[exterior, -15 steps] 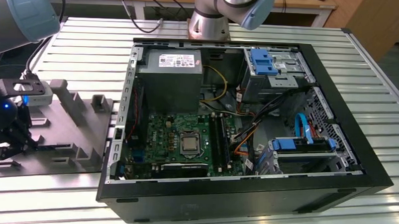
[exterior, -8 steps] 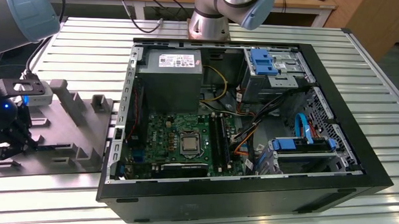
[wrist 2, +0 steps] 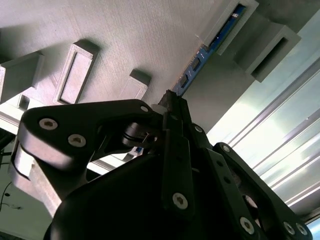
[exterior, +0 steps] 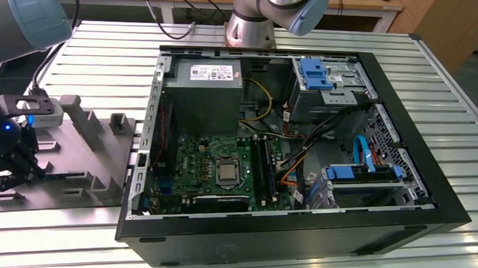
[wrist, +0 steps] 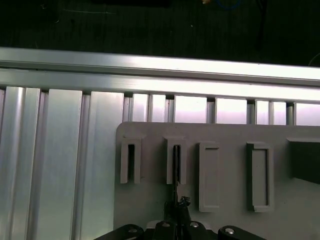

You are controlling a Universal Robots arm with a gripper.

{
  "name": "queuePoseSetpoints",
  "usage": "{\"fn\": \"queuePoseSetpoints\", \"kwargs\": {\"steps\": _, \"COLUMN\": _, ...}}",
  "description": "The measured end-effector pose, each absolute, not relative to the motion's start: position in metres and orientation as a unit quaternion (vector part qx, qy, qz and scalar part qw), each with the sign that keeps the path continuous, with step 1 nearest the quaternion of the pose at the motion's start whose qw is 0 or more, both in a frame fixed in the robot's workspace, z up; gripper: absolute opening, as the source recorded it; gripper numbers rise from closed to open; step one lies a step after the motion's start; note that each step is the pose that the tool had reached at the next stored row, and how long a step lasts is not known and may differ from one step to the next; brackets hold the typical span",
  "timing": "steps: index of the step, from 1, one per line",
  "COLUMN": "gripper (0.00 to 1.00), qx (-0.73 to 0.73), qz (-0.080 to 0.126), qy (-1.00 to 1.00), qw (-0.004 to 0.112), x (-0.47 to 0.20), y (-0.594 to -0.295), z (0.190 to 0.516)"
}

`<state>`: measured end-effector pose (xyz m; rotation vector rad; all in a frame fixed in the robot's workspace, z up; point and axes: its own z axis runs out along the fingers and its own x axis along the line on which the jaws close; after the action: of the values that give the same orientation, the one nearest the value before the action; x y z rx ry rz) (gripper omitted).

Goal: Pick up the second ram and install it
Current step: 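Pick up the second ram and move it above second insertion slot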

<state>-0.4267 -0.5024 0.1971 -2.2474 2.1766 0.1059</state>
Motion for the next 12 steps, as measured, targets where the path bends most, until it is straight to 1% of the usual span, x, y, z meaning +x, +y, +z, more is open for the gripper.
{"fn": "queuePoseSetpoints", "kwargs": {"steps": 12, "gripper": 0.13, "qx": -0.711, "qz": 0.034, "qy": 0.702, "qw": 0.006, "x": -0.4267, "y": -0.5024, "z": 0.1994}}
